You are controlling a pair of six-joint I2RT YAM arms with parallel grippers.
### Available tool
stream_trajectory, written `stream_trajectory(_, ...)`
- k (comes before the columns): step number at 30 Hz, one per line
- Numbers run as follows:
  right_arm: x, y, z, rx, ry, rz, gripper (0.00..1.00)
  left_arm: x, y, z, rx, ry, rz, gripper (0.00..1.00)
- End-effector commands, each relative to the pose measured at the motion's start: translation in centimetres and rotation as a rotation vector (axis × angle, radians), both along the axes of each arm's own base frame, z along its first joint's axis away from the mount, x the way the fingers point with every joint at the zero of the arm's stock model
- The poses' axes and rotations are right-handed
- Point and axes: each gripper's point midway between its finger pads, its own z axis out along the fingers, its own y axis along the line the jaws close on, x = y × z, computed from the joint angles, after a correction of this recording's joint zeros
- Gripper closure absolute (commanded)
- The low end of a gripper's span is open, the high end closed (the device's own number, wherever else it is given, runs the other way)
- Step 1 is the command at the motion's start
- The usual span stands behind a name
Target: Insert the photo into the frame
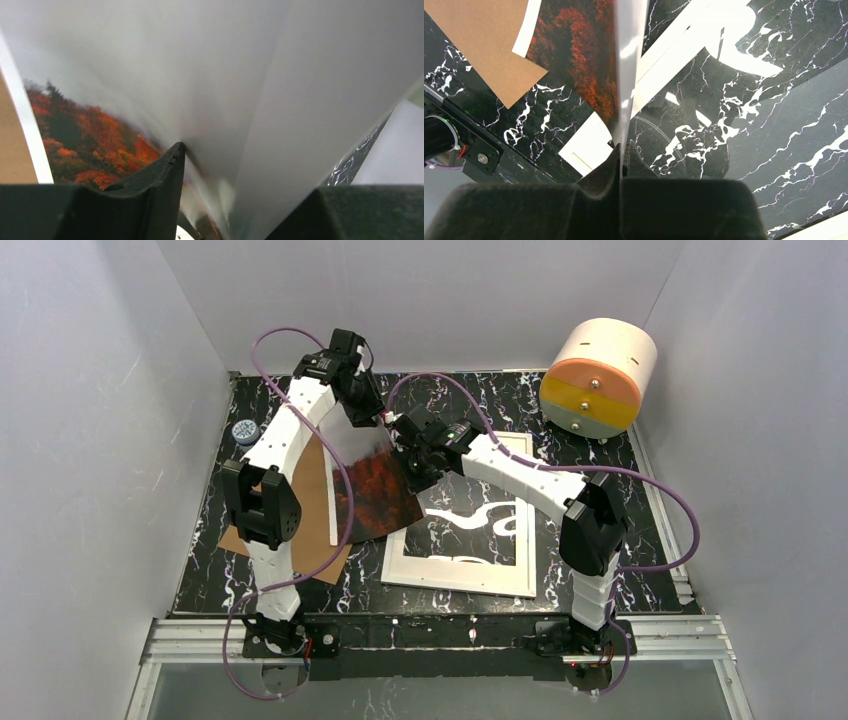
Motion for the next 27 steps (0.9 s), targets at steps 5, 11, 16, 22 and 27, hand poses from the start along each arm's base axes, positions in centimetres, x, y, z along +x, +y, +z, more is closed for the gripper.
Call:
stream_trajectory(5,0.8,1.1,1.7,0.046,-0.027,-0.039,0.99,-3.3,0.8,2.0,0.007,0.002,0.004,0.63)
stream_trajectory(11,0.7,1.5,1.8,0.066,-0.009,-0.049,0.99,-5.1,0.0,1.6,-0.048,0.023,-0.009,0.54)
stream_trajectory(16,0.6,1.6,1.7,0.066,0.003,-0.055,0.99,-6.0,-0.2,1.7,-0.063,0.026,-0.008,0.57)
stream_trajectory(22,0.5,1.6,1.3,0.059,0.016,-0.062,0.99,-6.6,-0.6,2.0,-0.085,0.026,-0.009,0.58)
stream_trajectory(27,0.5,1.4,0.9,0.048,0.024,-0.069,0.99,-6.9,-0.5,2.0,-0.083,0.019,-0.006,0.84)
